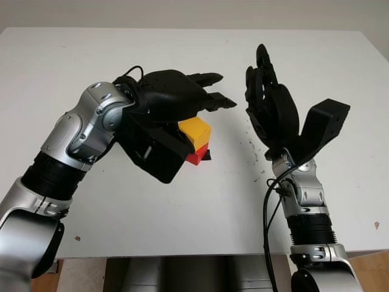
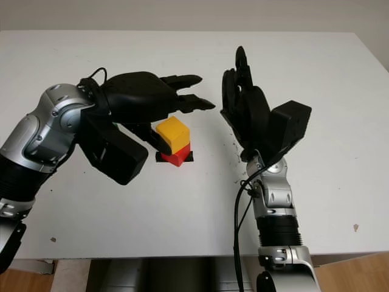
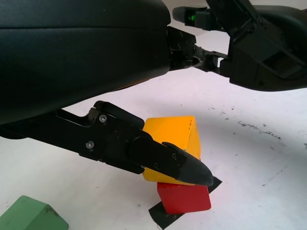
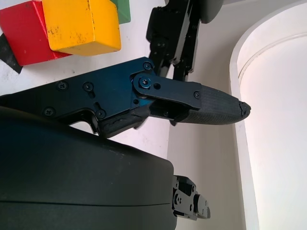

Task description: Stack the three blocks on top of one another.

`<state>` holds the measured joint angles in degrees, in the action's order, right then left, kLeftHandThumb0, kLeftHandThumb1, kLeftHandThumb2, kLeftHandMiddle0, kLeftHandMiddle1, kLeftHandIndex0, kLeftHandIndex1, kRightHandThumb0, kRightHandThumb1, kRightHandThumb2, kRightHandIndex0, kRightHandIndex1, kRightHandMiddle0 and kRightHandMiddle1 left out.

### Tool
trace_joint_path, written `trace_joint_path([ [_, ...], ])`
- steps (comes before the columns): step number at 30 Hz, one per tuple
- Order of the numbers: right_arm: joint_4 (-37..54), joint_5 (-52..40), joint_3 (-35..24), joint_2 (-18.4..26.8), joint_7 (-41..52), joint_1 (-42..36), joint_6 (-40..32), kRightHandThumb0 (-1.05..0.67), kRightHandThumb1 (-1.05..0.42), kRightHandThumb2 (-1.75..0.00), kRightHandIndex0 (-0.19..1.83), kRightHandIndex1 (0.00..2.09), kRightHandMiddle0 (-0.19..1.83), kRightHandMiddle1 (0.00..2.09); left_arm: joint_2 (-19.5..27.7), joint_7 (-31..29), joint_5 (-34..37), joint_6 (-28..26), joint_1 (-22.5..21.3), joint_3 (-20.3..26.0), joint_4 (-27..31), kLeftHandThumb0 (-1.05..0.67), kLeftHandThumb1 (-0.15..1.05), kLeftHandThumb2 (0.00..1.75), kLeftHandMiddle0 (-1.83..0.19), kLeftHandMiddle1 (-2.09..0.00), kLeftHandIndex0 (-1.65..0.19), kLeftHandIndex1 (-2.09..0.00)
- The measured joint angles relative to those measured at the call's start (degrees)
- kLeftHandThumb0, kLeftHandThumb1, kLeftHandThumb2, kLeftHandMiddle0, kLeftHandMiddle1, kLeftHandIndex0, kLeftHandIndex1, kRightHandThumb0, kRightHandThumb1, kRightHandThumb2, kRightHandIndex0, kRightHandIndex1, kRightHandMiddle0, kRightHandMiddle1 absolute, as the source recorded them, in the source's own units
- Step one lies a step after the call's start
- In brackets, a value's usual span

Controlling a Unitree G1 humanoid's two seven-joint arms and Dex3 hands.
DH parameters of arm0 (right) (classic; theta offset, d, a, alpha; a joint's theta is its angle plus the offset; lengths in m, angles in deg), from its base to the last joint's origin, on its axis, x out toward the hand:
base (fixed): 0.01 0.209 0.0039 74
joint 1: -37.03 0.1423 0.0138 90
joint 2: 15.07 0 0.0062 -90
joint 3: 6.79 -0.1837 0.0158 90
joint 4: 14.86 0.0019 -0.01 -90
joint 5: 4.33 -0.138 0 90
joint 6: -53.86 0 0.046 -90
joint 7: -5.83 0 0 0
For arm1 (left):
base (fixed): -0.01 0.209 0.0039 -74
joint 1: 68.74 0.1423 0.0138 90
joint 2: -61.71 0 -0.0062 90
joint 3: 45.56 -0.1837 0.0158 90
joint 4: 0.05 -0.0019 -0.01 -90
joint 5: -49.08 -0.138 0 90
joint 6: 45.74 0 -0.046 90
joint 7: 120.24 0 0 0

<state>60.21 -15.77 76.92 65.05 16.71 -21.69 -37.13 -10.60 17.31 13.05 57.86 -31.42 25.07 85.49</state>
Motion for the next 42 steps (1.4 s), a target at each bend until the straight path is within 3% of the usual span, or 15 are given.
trace_joint_path([
  [3, 0.0, -0.2, 0.0, -0.1, 0.1, 0.0, 0.1, -0.76, -1.05, -0.61, -0.19, 0.00, -0.19, 0.00, 0.4, -2.5, 3.7, -3.4, 0.3, 1.6, 2.3, -0.74, 0.92, 0.04, 0.19, 0.00, 0.19, -0.01],
  [8, 0.0, -0.4, -0.2, -0.3, 0.0, 0.0, 0.4, -0.76, -1.05, -0.61, -0.19, 0.00, -0.19, 0.00, 1.8, -3.5, 12.0, -9.1, 1.1, 8.3, 7.0, -0.74, 0.89, 0.04, 0.19, 0.00, 0.13, -0.05],
  [14, 0.0, -0.5, -1.0, -0.3, 0.2, 0.0, 0.4, -0.77, -1.05, -0.60, -0.19, 0.00, -0.19, 0.00, 3.8, 6.3, 16.3, -10.3, 7.6, 18.6, 7.6, -0.63, 0.88, 0.05, 0.01, -0.09, -0.03, -0.09],
  [17, -0.1, -0.5, -1.0, -0.3, 0.8, 0.0, 0.4, -0.77, -1.05, -0.61, -0.19, 0.00, -0.19, 0.00, 5.3, 11.3, 15.6, -9.7, 11.7, 21.5, 7.5, -0.68, 0.90, 0.06, -0.04, -0.07, -0.07, -0.08],
  [23, -0.5, -0.5, -1.1, 0.0, 1.3, 0.2, 0.4, -0.76, -1.05, -0.62, -0.19, 0.00, -0.19, 0.00, 8.5, 17.1, 11.1, -14.7, 18.3, 24.7, 8.5, -0.76, 0.93, 0.06, 0.02, -0.04, -0.13, -0.09],
  [35, -1.3, -0.5, -1.4, 0.3, 1.2, 0.7, 0.4, -0.75, -1.05, -0.59, -0.19, 0.00, -0.19, 0.00, 10.0, 21.0, -0.7, -27.7, 23.7, 23.1, 11.5, -0.88, 1.00, 0.07, 0.07, -0.04, -0.10, -0.05],
  [38, -1.3, -0.5, -1.3, 0.3, 1.0, 0.9, 0.3, -0.75, -1.05, -0.58, -0.19, 0.00, -0.19, 0.00, 10.0, 20.9, -2.3, -29.3, 23.7, 21.7, 11.5, -0.96, 1.01, 0.07, 0.12, -0.03, -0.01, -0.01],
  [42, -1.3, -0.4, -1.3, 0.3, 0.9, 1.1, 0.1, -0.76, -1.05, -0.58, -0.19, 0.00, -0.19, 0.00, 10.0, 20.9, -4.2, -30.1, 23.8, 19.5, 10.0, -0.97, 1.02, 0.06, 0.14, -0.04, -0.06, -0.05],
])
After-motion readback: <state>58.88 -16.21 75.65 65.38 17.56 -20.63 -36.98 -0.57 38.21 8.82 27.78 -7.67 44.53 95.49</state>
